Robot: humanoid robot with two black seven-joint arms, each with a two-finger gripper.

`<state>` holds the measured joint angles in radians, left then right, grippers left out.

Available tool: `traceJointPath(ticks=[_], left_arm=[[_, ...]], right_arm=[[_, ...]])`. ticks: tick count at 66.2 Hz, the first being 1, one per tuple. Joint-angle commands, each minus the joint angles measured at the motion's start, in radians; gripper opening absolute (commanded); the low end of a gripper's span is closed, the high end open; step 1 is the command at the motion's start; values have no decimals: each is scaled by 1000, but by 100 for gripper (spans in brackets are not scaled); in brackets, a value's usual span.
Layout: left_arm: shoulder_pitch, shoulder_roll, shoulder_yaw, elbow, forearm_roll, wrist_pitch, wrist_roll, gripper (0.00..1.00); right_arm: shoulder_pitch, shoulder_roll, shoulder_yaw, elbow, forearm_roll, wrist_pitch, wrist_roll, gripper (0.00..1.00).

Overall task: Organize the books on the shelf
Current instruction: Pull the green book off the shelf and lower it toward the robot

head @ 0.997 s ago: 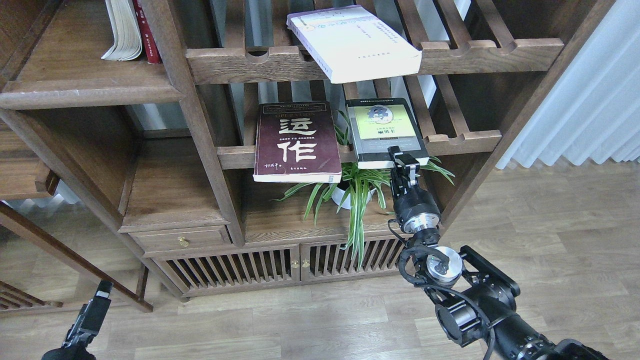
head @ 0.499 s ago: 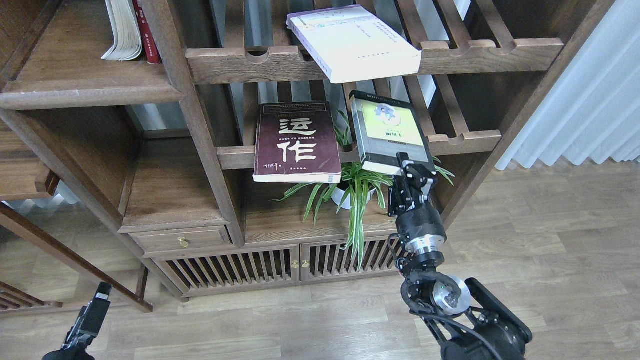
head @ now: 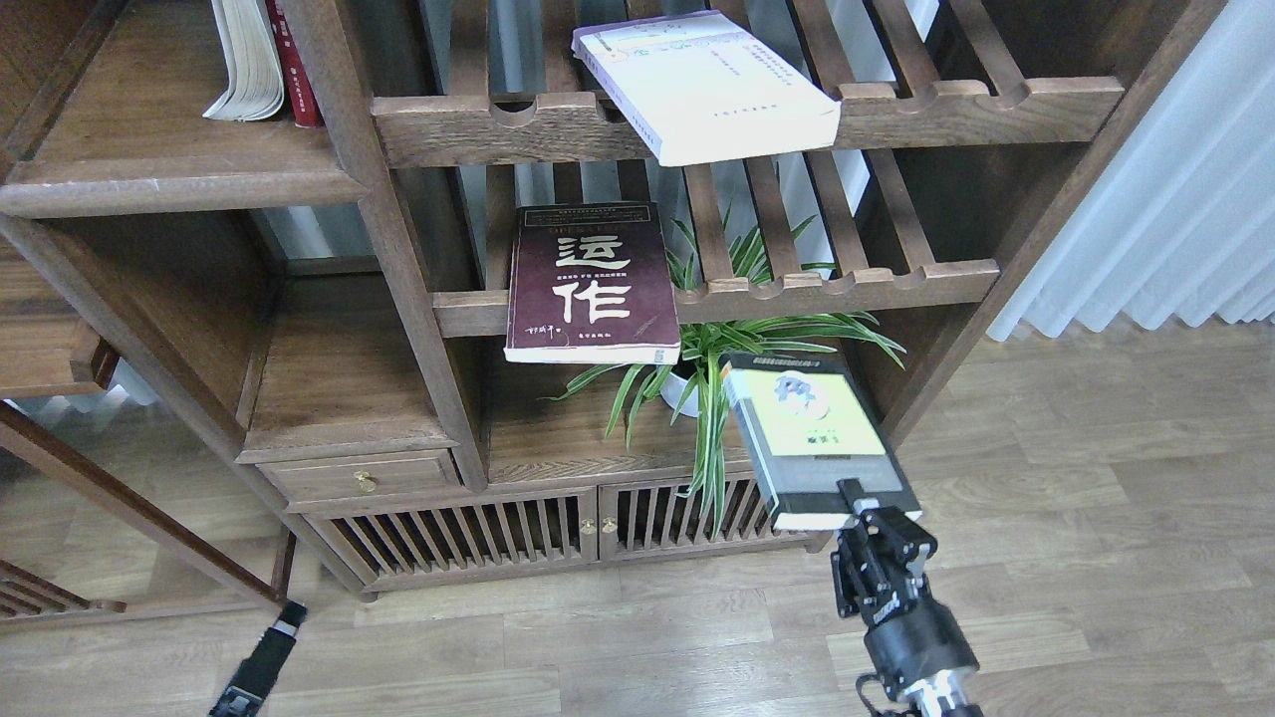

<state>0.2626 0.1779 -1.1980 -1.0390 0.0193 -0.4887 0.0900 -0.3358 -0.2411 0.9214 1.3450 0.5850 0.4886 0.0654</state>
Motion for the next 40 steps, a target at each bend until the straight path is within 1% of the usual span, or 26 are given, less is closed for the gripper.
traceJointPath(ticks=[1, 3, 5, 13, 21, 22, 26, 29, 34, 40], left_arm=[[-8, 2, 11, -24, -186, 0, 180, 94], [-9, 2, 12, -27, -214, 0, 194, 93], [-11, 3, 17, -32, -245, 0, 197, 92], [-11, 40, 78, -55, -337, 0, 195, 91], [-16, 78, 170, -81, -392, 0, 189, 92], [-19, 84, 190, -90, -403, 0, 189, 92], [-26, 97, 236, -111, -420, 0, 188, 92], [-29, 101, 258, -122, -426, 0, 188, 92], [-40, 106, 314, -147, -427, 0, 175, 93], [-49, 106, 340, -164, -427, 0, 172, 93]], right_arm=[[11, -15, -108, -26, -20, 0, -15, 4], [12, -14, -128, -32, -28, 0, -16, 4], [15, -7, -141, -38, -39, 0, -18, 4], [31, 51, -157, -107, -105, 0, -33, 5], [31, 72, -165, -158, -142, 0, -75, 5], [31, 77, -177, -168, -146, 0, -88, 5], [37, 92, -211, -185, -149, 0, -116, 5], [37, 98, -223, -191, -149, 0, -125, 5], [38, 112, -251, -208, -152, 0, -148, 5], [38, 131, -263, -222, -152, 0, -159, 5]])
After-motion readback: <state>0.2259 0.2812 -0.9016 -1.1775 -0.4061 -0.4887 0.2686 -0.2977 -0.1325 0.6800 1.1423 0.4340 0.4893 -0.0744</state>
